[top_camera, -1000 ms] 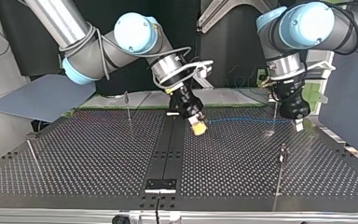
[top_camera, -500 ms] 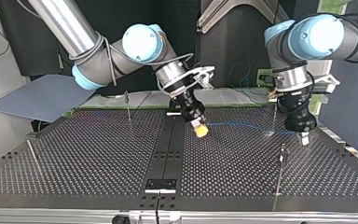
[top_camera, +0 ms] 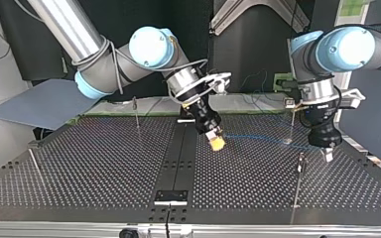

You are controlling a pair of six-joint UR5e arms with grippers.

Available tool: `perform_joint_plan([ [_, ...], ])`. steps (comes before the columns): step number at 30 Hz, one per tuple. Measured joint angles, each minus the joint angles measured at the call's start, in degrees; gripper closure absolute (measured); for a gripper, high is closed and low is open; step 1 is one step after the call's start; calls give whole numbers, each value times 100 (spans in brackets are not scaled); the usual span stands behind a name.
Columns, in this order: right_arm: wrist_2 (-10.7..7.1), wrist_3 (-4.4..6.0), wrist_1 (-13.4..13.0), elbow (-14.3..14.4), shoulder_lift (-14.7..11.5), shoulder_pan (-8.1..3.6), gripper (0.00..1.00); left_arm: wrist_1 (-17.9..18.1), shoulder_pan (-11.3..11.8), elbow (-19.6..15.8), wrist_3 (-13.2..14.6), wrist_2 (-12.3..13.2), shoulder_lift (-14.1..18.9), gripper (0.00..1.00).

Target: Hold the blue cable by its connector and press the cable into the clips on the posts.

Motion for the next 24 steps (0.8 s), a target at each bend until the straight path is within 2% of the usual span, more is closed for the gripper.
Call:
perform_joint_plan([
  [14,1,8,21,-28,7,-115,100,56,328,96,-208,525,-148,100],
  [24,18,5,21,-40,9,-203,100,57,478,173,-309,905,-292,100],
])
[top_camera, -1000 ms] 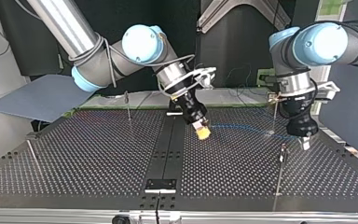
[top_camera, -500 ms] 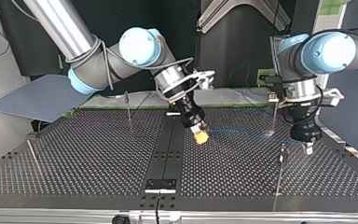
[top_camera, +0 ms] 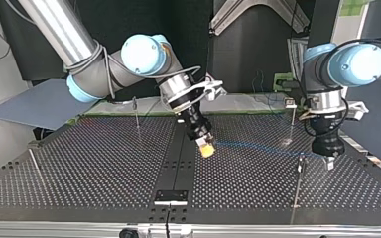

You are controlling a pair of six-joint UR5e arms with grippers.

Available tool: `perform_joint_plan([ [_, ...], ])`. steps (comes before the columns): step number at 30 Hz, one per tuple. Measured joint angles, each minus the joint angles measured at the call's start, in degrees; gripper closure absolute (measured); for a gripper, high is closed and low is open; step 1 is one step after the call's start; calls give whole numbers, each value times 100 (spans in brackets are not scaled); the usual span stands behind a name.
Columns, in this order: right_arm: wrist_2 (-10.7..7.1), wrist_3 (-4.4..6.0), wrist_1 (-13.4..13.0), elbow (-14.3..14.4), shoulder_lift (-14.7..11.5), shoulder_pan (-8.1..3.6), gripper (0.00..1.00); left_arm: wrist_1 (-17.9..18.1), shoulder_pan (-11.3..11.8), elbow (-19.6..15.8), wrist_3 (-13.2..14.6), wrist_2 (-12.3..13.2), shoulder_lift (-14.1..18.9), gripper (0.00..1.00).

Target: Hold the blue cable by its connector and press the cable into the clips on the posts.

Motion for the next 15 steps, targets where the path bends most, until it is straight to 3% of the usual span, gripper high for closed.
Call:
perform_joint_plan([
  [15,-2,-13,0,-10,2,-104,100,22,155,131,-47,194,-123,100],
])
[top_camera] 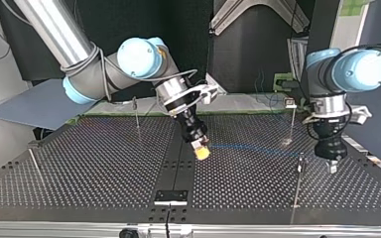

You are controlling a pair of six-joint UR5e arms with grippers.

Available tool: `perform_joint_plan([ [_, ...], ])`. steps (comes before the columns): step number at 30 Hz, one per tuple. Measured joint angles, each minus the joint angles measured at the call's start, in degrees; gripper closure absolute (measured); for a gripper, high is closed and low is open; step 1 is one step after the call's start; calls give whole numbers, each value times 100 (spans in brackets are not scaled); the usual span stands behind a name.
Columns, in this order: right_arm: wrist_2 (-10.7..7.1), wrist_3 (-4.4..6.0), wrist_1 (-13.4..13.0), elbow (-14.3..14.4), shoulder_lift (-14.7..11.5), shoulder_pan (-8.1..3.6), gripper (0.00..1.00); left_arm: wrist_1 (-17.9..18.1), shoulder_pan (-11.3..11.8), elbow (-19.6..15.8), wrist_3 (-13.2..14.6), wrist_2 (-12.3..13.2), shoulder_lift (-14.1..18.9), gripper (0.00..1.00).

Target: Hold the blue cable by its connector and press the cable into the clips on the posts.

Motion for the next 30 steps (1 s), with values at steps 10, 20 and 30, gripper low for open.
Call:
perform_joint_plan([
  [10,-5,-21,-9,-1,62,-84,100,-29,6,126,-16,6,-172,100],
  [20,-10,-42,-14,-1,220,-103,100,-32,6,130,38,6,-259,100],
  [30,-9,-45,-41,-24,322,-195,100,-32,-31,130,79,31,-419,100],
])
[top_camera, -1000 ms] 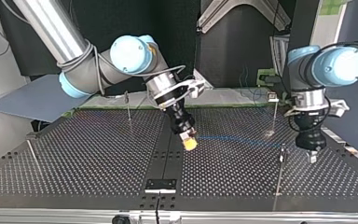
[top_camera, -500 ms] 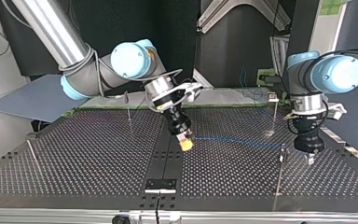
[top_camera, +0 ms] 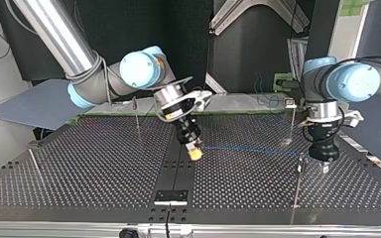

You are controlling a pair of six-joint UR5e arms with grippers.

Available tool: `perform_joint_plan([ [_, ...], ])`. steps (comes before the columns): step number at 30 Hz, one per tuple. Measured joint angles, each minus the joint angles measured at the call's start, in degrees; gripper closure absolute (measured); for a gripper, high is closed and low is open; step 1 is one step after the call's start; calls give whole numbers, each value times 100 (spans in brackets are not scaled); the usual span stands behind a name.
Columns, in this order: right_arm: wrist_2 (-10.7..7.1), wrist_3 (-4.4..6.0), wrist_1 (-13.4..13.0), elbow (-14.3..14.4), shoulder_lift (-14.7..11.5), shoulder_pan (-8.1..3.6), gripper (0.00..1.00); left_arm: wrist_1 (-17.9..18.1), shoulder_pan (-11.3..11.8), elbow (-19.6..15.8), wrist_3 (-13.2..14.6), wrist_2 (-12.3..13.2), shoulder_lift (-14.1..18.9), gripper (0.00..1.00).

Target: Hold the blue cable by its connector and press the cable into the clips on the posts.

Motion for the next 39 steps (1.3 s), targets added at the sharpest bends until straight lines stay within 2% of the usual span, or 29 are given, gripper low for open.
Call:
perform_joint_plan([
  [5,-16,11,-2,-88,102,-51,100,6,-1,-1,-13,2,-10,100],
  [13,-57,35,12,-371,137,-61,100,89,35,0,-66,3,-14,100],
  [21,-104,161,38,-678,144,-23,100,395,37,30,-364,-35,-14,100],
  [27,-106,241,65,-719,155,-72,100,655,42,139,-580,-129,-20,100],
  [33,-106,252,80,-721,171,-101,100,758,45,205,-644,-133,-42,100],
  [39,-107,247,98,-722,253,-109,100,756,27,254,-633,-64,-203,100],
])
